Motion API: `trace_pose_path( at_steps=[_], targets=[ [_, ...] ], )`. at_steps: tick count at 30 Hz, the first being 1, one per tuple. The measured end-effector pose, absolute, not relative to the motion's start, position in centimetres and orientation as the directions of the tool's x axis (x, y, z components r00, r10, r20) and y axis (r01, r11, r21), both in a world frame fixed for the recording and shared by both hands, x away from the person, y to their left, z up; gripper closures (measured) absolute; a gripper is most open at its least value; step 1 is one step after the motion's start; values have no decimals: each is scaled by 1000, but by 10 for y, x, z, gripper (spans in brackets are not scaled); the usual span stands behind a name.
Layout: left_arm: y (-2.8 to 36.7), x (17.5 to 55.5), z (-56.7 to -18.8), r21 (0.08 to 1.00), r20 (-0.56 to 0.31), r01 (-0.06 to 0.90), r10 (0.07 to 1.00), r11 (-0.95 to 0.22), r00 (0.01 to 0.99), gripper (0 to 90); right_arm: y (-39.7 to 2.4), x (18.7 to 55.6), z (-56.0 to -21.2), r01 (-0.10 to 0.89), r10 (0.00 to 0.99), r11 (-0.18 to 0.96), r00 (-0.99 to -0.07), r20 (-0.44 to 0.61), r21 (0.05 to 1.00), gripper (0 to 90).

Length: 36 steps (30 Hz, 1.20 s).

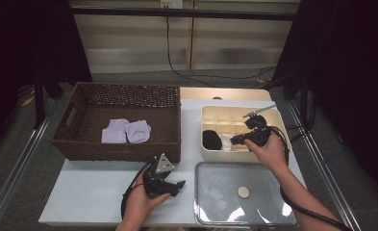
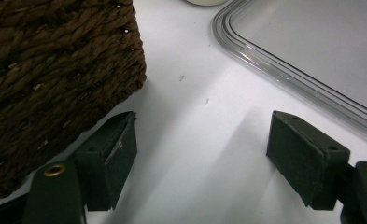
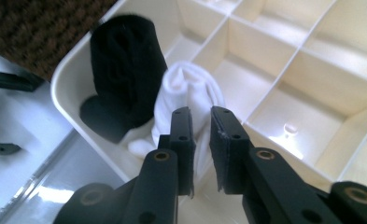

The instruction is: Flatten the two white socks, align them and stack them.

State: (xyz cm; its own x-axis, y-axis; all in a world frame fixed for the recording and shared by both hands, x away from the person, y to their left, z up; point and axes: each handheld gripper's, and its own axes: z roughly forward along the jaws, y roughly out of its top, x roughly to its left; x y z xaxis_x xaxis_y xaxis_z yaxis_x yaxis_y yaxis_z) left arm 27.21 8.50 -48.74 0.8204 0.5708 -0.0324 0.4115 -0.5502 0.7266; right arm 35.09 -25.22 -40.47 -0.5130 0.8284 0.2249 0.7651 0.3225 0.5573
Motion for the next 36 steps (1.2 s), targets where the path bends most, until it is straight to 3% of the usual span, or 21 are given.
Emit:
trace_pose_path(
  at_steps=[6, 13, 24, 36],
  targets=[
    [85, 272, -488, 727, -33, 412, 572, -549, 820, 239, -246, 363, -393, 763, 817, 316, -521, 246, 564, 813],
    [85, 272, -487, 727, -33, 411, 570, -550, 821, 239, -234, 365, -410, 778, 795, 341, -538, 279, 528, 849],
    [85, 272, -487, 727, -33, 412, 571, -550, 820, 239, -228, 361, -429, 773, 796, 390, -556, 238, 501, 851],
    [85, 272, -488, 730, -35, 411, 570, -546, 821, 239, -244, 352, -406, 753, 808, 359, -546, 219, 552, 651]
  ],
)
